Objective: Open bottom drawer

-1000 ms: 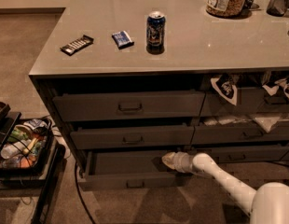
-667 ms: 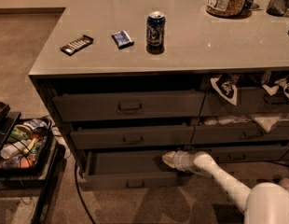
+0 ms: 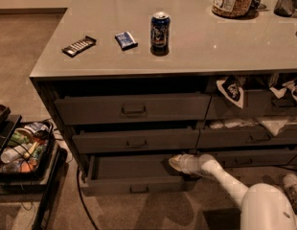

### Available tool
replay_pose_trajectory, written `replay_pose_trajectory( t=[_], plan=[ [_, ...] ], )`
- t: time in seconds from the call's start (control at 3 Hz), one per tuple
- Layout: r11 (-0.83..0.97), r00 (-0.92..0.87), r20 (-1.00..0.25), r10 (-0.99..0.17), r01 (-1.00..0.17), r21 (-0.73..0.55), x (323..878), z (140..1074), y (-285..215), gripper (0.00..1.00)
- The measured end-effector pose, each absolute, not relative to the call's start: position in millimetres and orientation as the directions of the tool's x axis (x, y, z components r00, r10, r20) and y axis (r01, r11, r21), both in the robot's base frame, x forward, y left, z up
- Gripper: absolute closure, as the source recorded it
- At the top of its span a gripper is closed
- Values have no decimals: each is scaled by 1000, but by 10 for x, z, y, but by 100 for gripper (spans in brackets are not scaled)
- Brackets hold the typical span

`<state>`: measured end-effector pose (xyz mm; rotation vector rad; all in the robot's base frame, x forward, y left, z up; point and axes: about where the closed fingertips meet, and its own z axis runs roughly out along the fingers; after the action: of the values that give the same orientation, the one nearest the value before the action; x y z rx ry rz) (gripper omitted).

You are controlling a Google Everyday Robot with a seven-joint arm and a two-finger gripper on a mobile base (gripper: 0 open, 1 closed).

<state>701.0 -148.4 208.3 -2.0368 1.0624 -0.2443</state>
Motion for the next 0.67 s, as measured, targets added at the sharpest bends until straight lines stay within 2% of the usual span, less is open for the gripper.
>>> replay_pose_trajectory(
  t=[0.67],
  plan=[
    [-280, 556, -227, -800, -680, -678, 6681, 1863, -1595, 100]
  ],
)
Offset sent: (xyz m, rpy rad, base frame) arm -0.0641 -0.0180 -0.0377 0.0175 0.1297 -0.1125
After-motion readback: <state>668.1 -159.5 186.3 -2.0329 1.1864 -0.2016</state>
